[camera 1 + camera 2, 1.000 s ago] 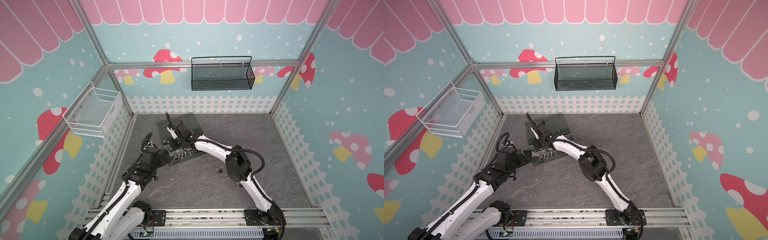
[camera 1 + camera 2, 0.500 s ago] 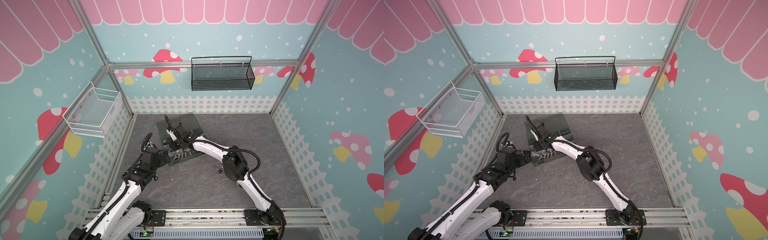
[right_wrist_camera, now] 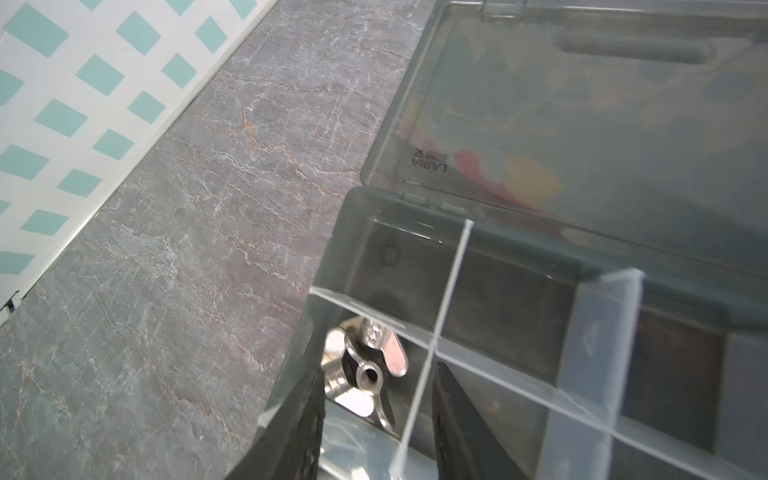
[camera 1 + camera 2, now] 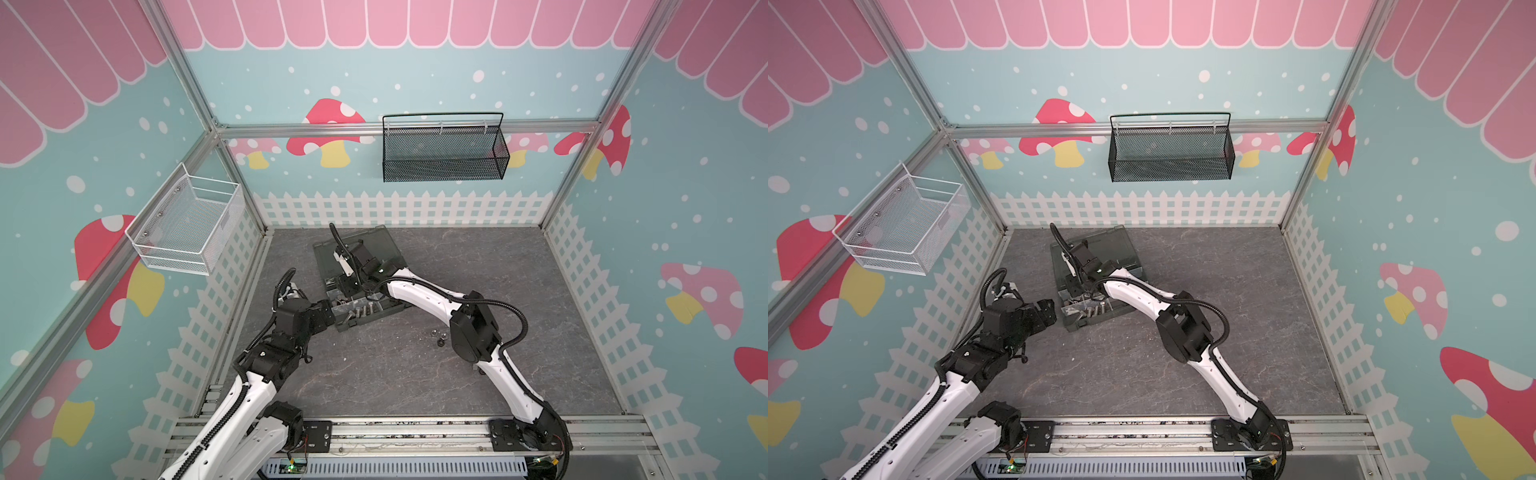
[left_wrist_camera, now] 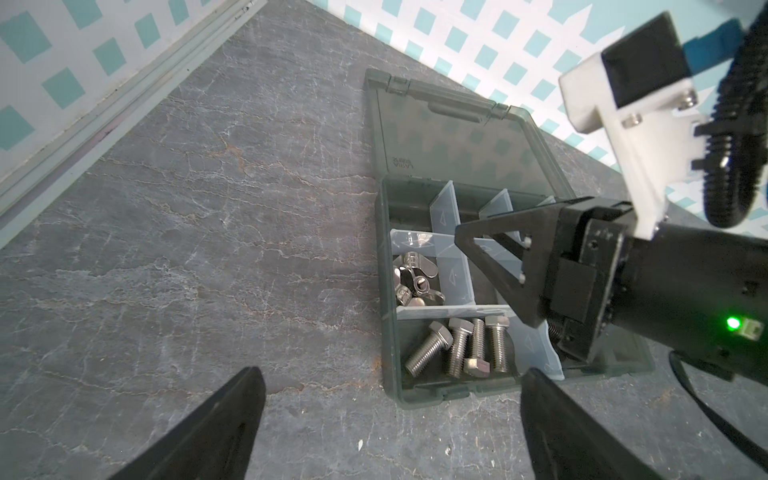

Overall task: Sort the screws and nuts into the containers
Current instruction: 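Open the right gripper to drop the wing nut in, then reach the left gripper to the pile and grasp a wing nut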

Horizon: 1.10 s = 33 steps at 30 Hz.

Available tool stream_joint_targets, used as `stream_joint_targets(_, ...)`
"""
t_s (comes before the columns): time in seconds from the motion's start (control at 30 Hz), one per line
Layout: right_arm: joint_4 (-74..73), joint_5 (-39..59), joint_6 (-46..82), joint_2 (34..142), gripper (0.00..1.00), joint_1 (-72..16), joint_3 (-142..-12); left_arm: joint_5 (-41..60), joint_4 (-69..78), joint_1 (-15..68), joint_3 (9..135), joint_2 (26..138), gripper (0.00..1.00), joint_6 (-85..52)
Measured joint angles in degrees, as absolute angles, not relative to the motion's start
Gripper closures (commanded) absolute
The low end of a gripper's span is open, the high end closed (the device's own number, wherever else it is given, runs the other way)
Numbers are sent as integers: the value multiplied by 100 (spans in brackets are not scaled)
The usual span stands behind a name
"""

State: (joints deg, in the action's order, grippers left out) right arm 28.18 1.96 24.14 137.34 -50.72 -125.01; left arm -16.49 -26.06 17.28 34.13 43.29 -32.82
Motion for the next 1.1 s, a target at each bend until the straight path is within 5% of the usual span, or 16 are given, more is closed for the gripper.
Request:
stream_joint_targets(0.37, 2493, -786, 2888, 10731, 44, -4901, -9161, -1586, -2593, 1907, 3411, 4294, 7, -3312)
stream_joint_targets(0.6, 2440, -1546, 3566, 8886, 23, -4364, -6840, -1780, -2329, 3286, 3533, 5089, 10, -3496)
stream_joint_targets(0.67, 2491, -1660, 3782, 8409, 1, -4101, -6230, -1885, -2215, 3723, 3673, 5459, 10, -3527)
stream_joint_targets(1.1, 2858, -1708, 4296, 5861, 2, -2012, -4152, -1415, -1234, 6084, 5900, 9017, 25, -2952)
